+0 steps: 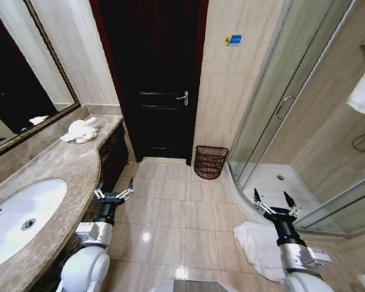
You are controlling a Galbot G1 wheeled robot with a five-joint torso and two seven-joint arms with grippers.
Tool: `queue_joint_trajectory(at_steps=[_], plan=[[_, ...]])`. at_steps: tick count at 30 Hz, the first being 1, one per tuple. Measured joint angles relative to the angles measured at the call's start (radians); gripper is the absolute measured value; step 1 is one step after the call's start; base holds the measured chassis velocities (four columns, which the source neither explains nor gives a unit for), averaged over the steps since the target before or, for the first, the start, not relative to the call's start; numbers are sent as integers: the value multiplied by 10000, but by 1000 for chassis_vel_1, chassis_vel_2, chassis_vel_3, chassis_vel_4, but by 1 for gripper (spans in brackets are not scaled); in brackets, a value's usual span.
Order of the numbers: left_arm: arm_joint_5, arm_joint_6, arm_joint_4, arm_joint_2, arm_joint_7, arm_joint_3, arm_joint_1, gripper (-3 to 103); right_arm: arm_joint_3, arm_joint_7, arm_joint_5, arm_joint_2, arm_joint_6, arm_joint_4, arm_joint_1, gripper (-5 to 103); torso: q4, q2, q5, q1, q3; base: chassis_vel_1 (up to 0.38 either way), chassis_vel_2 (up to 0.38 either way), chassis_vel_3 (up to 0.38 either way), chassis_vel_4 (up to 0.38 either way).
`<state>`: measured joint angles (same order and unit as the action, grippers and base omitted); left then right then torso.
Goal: Discard the used towel into the hamper.
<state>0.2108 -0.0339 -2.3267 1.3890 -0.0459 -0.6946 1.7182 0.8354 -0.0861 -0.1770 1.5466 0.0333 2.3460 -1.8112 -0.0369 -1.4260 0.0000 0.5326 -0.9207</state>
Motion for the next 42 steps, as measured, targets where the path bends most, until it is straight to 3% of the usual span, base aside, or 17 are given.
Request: queue_joint_trajectory(at_steps=[42], plan=[[-31, 401, 165, 103, 21, -60, 206, 100, -53, -65, -20, 216, 191, 98, -169, 100, 0, 0, -1, 1, 0, -35, 34, 34, -32]])
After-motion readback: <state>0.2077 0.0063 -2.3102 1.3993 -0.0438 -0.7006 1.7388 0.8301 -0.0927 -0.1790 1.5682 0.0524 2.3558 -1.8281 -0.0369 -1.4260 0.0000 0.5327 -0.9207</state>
